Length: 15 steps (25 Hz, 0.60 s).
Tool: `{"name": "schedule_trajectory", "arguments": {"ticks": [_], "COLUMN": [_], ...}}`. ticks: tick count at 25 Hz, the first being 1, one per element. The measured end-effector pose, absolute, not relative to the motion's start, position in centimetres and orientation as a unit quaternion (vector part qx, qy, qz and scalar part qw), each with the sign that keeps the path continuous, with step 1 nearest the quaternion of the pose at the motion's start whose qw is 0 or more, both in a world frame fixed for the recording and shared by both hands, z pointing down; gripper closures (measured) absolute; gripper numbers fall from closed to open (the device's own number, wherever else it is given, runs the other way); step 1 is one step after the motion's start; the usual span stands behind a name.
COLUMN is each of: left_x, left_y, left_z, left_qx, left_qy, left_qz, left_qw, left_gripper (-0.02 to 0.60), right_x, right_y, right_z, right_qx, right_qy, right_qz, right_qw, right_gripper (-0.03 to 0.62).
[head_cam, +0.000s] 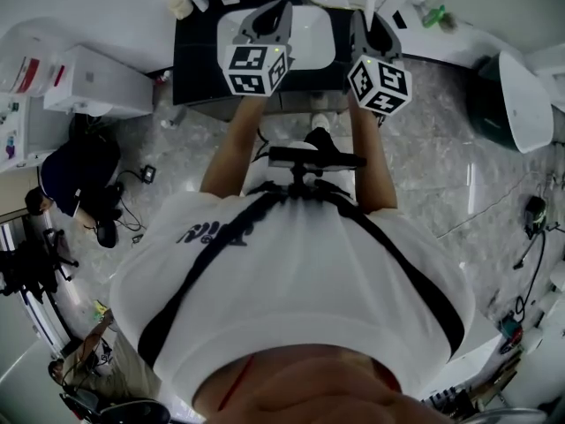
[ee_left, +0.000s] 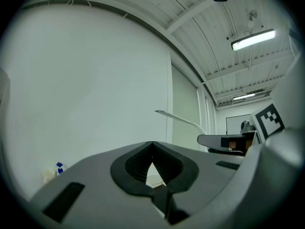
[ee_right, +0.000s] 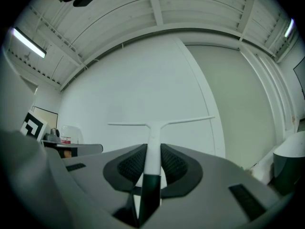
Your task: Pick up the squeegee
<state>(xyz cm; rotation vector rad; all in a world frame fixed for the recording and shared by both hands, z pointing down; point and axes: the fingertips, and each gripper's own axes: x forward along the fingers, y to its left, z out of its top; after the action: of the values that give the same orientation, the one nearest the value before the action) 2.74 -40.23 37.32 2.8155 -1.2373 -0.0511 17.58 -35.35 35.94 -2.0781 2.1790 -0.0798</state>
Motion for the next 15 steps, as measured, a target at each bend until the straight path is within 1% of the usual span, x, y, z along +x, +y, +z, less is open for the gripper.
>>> {"name": "schedule_trajectory", "arguments": {"ticks": [6, 15], "left_x": [3.0, 4.4], "left_y": [-39.8, -39.8], "left_z": [39.0, 38.5], "left_qx": [0.917, 0.921], "left_qy": [-0.395, -0.388], "left_qz": [-0.007, -0.008], "left_qw": [0.047, 0.040], "left_gripper": [0.572, 0.572], "right_x": [16.4, 17.2], "right_y": [-35.9, -36.7], "right_z": [36.3, 35.4], "right_qx": [-0.685, -0.689], "right_qy": [0.726, 0.723], "right_qz": [-0.028, -0.019], "right_qw": [0.058, 0.054], "right_gripper": [0.499, 0.499]}}
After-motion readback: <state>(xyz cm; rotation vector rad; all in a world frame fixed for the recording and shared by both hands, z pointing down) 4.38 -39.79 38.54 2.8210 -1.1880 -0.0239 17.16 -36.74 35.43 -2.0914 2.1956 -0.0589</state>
